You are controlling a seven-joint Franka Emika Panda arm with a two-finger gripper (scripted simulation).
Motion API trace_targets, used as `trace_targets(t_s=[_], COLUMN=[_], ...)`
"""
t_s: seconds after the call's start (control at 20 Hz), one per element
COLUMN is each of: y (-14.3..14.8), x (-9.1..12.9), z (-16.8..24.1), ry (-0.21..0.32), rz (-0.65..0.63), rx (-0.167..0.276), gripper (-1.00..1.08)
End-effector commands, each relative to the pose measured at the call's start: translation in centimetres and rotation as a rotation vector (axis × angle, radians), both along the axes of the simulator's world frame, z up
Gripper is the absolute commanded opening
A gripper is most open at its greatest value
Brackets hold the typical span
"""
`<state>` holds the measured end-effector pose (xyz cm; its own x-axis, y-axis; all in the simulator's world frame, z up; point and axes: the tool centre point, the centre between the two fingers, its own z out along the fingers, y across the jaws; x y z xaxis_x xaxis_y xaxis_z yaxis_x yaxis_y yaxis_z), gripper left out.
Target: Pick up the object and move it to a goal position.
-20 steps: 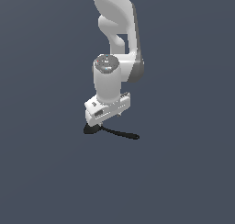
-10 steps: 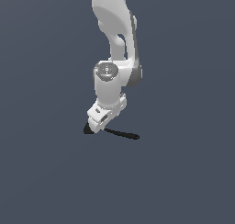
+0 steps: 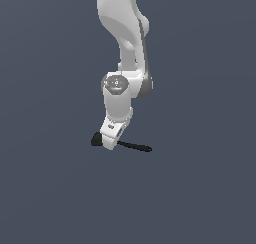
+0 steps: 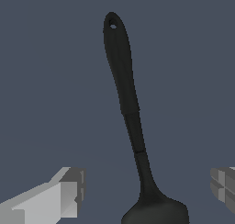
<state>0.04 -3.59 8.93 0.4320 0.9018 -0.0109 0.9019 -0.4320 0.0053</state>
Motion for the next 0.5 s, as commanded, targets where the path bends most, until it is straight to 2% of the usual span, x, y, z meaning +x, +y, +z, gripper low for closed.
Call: trace_targets(t_s=[0.0,0.45], y=[0.0,0.2], x=[-0.1,-0.2], z=[-0.6,-1.9], ry=[0.001,0.002], rz=[0.068,0.229], rx=[0.002,0.01], gripper=[1.0,1.0])
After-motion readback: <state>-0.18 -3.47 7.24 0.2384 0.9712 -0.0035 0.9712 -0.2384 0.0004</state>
